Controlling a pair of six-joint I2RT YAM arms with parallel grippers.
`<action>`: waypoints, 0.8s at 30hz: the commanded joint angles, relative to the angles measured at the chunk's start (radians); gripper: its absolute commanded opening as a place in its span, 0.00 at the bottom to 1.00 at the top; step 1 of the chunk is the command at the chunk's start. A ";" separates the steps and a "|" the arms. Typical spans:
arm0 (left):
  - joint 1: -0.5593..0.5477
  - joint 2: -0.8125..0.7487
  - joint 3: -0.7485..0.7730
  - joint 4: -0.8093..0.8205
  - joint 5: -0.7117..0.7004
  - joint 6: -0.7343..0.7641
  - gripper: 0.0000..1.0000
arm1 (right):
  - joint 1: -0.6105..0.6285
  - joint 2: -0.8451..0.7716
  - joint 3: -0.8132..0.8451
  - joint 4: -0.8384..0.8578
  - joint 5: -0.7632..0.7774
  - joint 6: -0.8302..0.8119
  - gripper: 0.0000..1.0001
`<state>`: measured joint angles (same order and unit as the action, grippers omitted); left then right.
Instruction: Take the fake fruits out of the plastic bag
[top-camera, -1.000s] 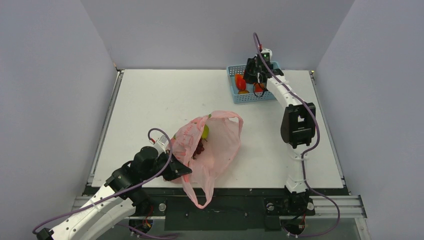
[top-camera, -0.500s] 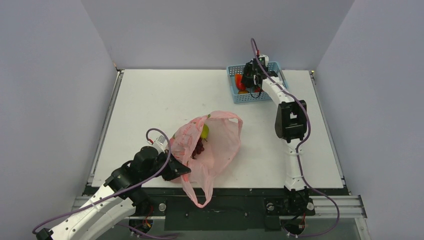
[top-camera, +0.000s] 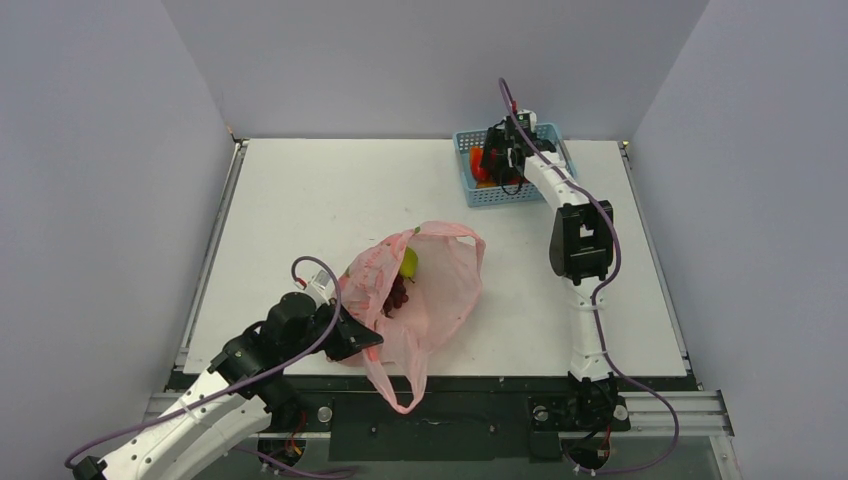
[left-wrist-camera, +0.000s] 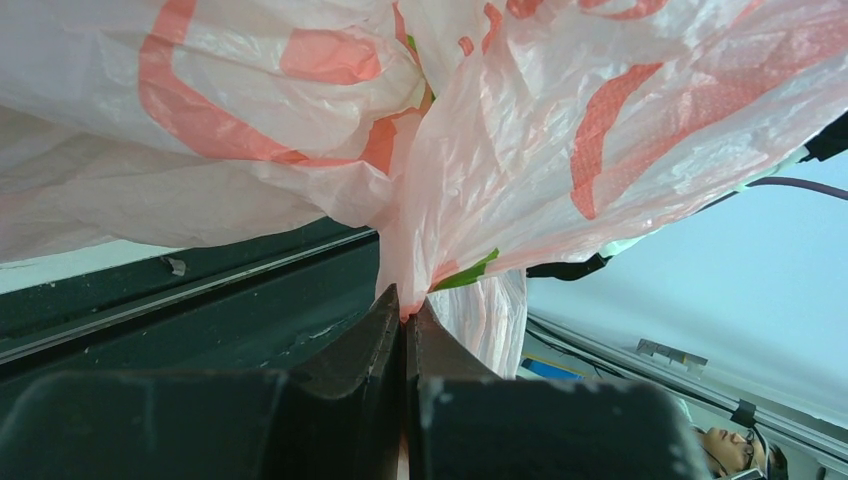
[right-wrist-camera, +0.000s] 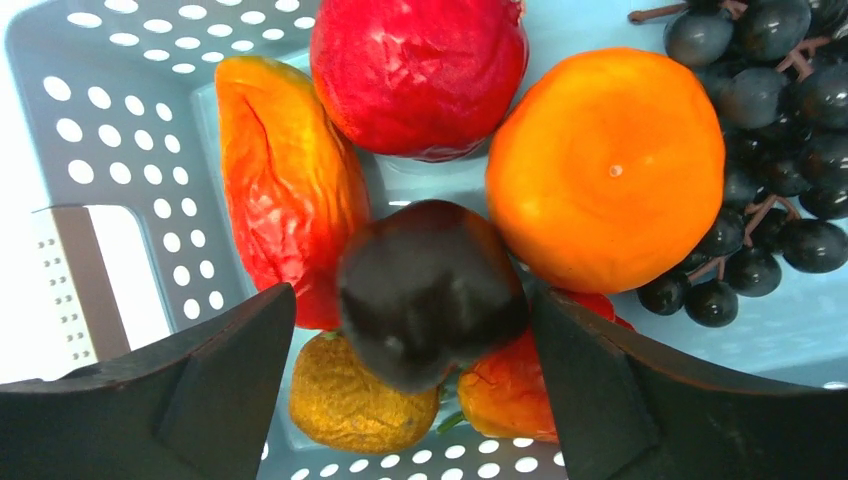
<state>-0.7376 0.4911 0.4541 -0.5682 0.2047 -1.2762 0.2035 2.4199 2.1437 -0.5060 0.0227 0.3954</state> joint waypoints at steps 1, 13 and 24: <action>0.005 -0.016 -0.011 0.082 -0.013 -0.015 0.00 | 0.002 -0.019 0.086 -0.023 -0.008 -0.021 0.86; 0.006 -0.052 -0.028 0.074 -0.016 -0.025 0.00 | 0.003 -0.143 0.083 -0.075 0.005 0.020 0.89; 0.004 -0.125 -0.039 -0.007 -0.075 -0.071 0.00 | 0.018 -0.540 -0.366 -0.071 -0.030 0.193 0.90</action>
<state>-0.7376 0.3916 0.4145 -0.5591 0.1574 -1.3270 0.2047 2.0426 1.9194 -0.5934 0.0132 0.4965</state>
